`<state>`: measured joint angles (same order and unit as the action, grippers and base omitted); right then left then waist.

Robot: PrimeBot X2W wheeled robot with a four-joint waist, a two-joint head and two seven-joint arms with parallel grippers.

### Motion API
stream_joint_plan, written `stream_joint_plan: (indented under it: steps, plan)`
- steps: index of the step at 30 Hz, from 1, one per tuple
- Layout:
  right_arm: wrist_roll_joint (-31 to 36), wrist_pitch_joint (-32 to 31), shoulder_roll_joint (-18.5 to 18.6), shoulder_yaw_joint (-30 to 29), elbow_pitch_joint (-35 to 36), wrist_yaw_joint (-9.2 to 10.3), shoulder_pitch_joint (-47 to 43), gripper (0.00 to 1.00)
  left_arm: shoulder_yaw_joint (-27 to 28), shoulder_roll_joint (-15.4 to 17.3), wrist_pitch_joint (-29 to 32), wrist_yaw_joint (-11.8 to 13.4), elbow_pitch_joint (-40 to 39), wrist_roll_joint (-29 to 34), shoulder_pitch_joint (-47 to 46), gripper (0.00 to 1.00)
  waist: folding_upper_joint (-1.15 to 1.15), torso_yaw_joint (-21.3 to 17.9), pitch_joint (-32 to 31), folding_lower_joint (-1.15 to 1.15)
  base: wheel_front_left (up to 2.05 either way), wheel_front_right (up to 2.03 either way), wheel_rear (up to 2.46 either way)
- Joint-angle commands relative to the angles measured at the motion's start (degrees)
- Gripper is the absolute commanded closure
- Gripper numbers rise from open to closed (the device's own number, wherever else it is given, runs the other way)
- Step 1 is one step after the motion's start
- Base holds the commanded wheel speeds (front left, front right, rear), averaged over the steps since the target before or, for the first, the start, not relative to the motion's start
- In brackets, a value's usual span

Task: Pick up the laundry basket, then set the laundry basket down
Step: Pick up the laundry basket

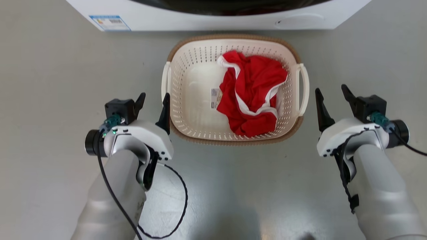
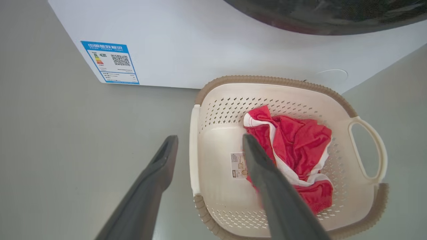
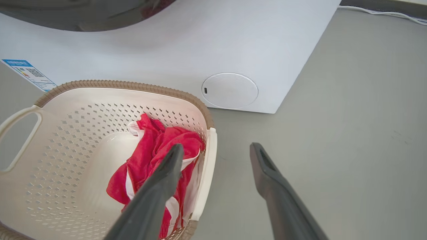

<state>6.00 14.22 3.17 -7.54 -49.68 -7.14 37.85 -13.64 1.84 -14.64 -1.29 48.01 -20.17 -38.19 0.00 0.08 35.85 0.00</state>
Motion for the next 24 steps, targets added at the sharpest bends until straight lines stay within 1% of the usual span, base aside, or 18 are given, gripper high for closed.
stream_joint_plan:
  steps: [1, 12, 21, 24]
  plan:
    - [0.41, 0.78, -0.29, 0.79, -0.09, -0.35, 0.62, 0.0, 0.71, 1.04, -0.36, 0.72, 0.05, -0.56, -1.54, 0.0, 0.0, 0.24, 1.82, 0.0, 0.0, 0.0, 0.0]
    - [1.16, 0.78, -0.29, -0.45, -4.47, -0.35, 5.97, 0.0, -1.97, 1.04, -0.36, 1.4, 5.28, -3.17, -8.63, 0.0, 0.0, 0.08, 6.83, 0.0, 0.0, 0.0, 0.0]
    - [0.6, 0.78, -0.29, -0.31, -5.66, -0.35, 8.33, 0.0, -3.49, 1.04, -0.36, 1.8, 7.78, -3.61, -12.75, 0.0, 0.0, -0.38, 10.47, 0.0, 0.0, 0.0, 0.0]
    - [0.45, 0.78, -0.29, -0.11, -5.87, -0.35, 8.97, 0.0, -4.28, 1.04, -0.36, 2.51, 9.01, -3.14, -13.98, 0.0, 0.0, -0.37, 11.75, 0.0, 0.0, 0.0, 0.0]
